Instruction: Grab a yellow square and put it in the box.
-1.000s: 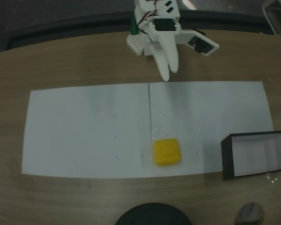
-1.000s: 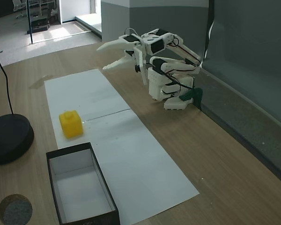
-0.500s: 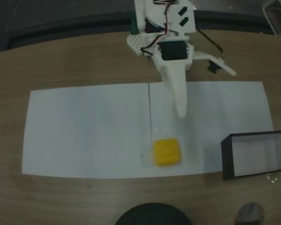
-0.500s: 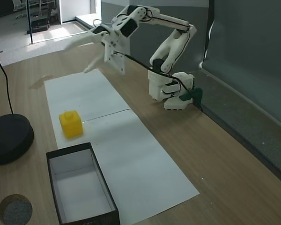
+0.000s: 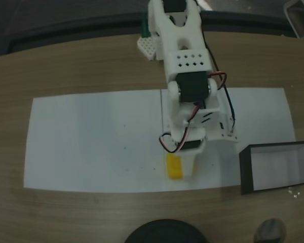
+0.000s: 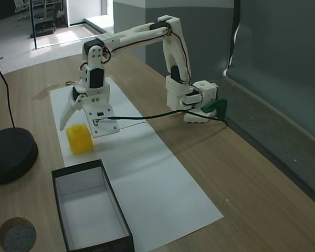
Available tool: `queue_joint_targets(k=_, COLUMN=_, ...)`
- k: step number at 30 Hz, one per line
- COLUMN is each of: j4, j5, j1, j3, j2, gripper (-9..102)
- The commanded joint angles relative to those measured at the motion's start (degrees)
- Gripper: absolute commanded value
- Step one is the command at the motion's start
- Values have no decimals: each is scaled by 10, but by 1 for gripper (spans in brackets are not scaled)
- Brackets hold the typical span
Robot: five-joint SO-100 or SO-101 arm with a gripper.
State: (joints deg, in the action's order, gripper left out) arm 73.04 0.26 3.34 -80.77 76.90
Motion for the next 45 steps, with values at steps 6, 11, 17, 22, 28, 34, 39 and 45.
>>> queue_joint_targets(k=6, j4=-13, j5=4, j1=-7, j3=46, j2=-45, gripper=37)
queue_joint_targets(k=11, j4=-15, j5=4, j1=-13, j3=64, j2=-82, gripper=23)
queue_joint_targets(k=17, j4=-10, j5=20, j1=-17, j3=123, j2=-89, gripper=7)
queue_joint_targets(k=22, j4=45, j5=18, j1=21, j3=258, j2=-46, gripper=8)
queue_joint_targets(k=28, j4=127, j5=1, j1=110, j3=490, j2=38, gripper=9)
queue_joint_targets(k=34, j4=126, j5=-26, j1=243, j3=564, j2=39, gripper=9)
queue_joint_targets(k=39, j4=113, j5=-26, j1=319, j3=568, j2=-53, gripper=9)
queue_joint_targets(k=45, j4=65, j5=-26, j1=334, j3=570, j2=-168, gripper=9)
